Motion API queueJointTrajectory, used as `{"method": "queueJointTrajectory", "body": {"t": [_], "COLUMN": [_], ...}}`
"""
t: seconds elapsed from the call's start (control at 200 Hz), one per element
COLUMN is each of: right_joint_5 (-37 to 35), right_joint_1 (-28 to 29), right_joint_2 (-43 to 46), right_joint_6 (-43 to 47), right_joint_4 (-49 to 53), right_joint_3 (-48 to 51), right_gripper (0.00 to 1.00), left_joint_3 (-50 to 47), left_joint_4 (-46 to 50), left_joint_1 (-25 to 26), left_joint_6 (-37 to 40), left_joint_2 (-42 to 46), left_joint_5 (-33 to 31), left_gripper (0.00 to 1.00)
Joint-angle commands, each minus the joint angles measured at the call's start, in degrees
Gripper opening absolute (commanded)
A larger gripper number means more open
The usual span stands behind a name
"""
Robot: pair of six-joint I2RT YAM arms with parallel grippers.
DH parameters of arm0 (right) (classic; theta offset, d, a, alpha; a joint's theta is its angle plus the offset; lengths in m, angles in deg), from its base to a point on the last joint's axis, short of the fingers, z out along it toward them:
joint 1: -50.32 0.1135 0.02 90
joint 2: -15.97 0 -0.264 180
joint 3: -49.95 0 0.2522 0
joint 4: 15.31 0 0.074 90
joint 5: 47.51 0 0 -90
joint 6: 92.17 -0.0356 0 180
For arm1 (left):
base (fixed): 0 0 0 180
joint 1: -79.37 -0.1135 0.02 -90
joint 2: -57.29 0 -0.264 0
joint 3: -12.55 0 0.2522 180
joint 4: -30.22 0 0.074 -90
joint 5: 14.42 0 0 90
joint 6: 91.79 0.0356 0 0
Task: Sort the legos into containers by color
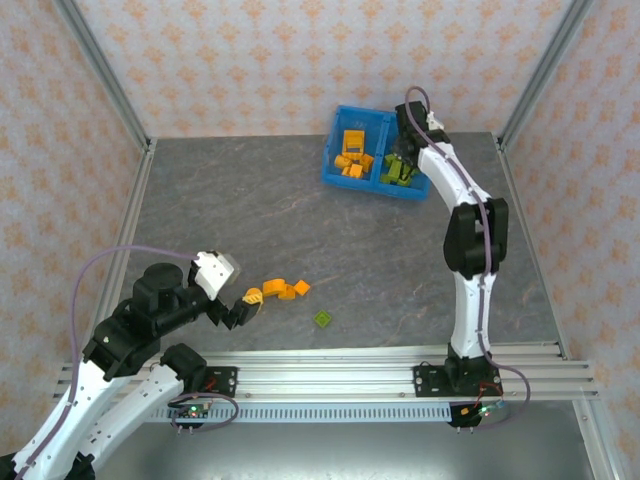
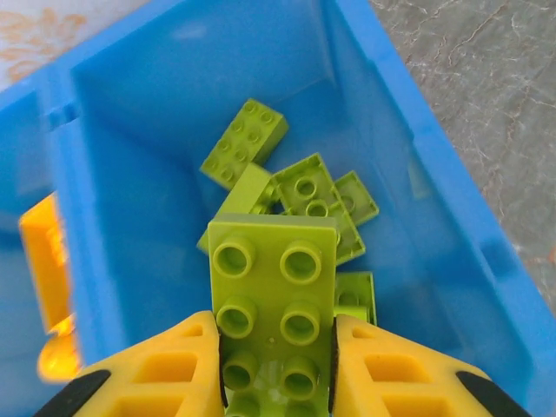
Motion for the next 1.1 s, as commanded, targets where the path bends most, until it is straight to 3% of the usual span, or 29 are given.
{"method": "queueJointTrajectory", "body": {"t": [0.0, 0.07, 0.175, 0.26, 0.355, 0.43, 0.591, 0.756, 0.811, 0.906, 1.096], "right_joint_5": [0.5, 1.8, 2.1, 2.1, 3.5, 4.7, 7.0, 10.2, 10.6, 12.0, 18.9], "right_joint_1": [-1.7, -1.8, -1.8, -1.8, -1.8, -1.4, 1.4, 8.1, 11.6, 18.2, 31.6], "right_joint_2": [-6.4, -10.0, -12.9, -11.3, -7.6, -3.1, 16.2, 37.5, 42.7, 51.0, 58.4], "right_joint_6": [1.8, 2.4, 3.2, 3.5, 3.5, 3.2, 2.0, -0.4, -1.6, -5.0, -14.8], "right_joint_4": [6.0, 8.8, 13.0, 13.4, 12.4, 10.7, -1.3, -6.3, -4.7, -2.3, -3.9], "right_joint_3": [-9.9, -15.5, -22.1, -21.5, -17.2, -10.0, 18.9, 44.4, 50.1, 58.2, 69.3], "right_gripper": [0.30, 0.36, 0.52, 0.61, 0.62, 0.62, 0.65, 0.85, 0.94, 1.00, 0.99], "left_joint_3": [-1.0, -1.1, -1.1, -1.0, -1.0, -1.1, -1.0, -1.3, -1.3, -1.7, -3.0], "left_joint_4": [-1.9, -2.0, -1.9, -1.9, -1.8, -1.7, -1.7, -1.8, -2.0, -2.6, -4.7], "left_joint_1": [-0.5, -0.6, -0.6, -0.6, -0.6, -0.6, -0.6, -0.7, -0.8, -0.8, -0.8], "left_joint_6": [1.0, 1.0, 1.0, 1.0, 1.0, 1.1, 1.0, 1.0, 1.1, 1.5, 2.6], "left_joint_2": [0.9, 0.9, 0.7, 0.9, 1.1, 1.2, 1.5, 1.1, 0.8, 0.4, -1.9], "left_joint_5": [-1.3, -1.1, -1.1, -1.2, -1.1, -1.1, -1.6, -2.7, -2.0, 0.8, 9.7], "left_gripper": [1.00, 1.00, 1.00, 1.00, 1.00, 1.00, 1.00, 1.00, 1.00, 1.00, 1.00]}}
